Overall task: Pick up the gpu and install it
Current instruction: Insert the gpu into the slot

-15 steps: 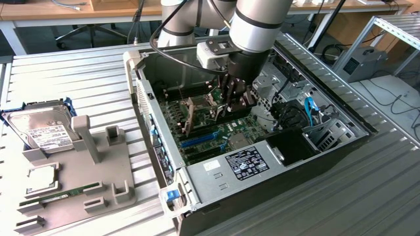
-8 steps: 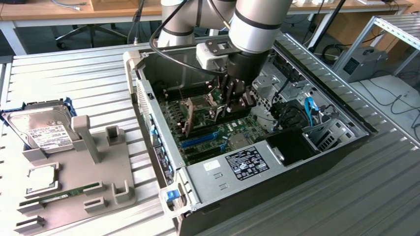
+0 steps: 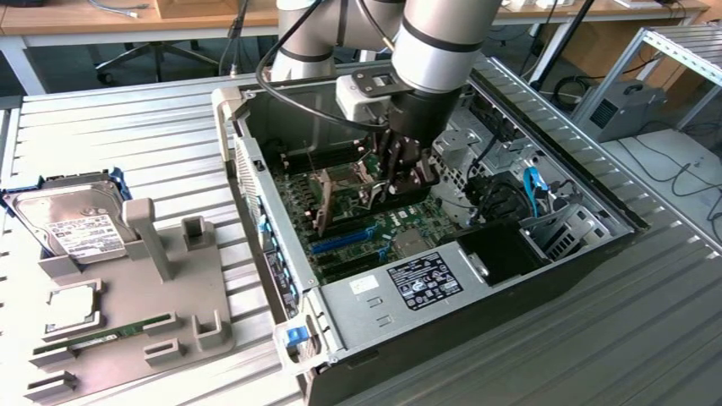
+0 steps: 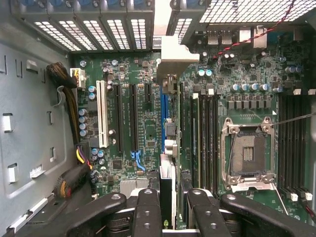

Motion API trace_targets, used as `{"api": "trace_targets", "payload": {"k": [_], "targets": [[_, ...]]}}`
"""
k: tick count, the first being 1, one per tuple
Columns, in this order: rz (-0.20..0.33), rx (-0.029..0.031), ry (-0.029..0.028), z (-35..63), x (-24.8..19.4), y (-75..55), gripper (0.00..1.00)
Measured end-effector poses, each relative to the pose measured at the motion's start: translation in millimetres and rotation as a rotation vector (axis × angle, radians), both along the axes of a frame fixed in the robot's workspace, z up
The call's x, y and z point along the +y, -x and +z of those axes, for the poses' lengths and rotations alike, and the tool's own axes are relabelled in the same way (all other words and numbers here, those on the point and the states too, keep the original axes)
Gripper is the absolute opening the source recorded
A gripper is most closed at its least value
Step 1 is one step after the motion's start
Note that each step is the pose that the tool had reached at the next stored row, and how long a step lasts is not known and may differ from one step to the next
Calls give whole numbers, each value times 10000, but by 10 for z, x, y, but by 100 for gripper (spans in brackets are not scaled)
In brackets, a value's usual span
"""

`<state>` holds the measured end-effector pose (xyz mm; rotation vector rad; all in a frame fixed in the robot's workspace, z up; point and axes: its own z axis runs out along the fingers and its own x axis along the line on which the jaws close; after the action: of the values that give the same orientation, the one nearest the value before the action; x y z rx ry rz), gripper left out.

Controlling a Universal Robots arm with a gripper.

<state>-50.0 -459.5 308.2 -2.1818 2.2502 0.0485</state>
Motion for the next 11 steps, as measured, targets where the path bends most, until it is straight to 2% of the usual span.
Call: {"api": "trace_targets", "payload": {"k": [11], "targets": [[-1, 0, 0, -18, -1, 28, 26]]}}
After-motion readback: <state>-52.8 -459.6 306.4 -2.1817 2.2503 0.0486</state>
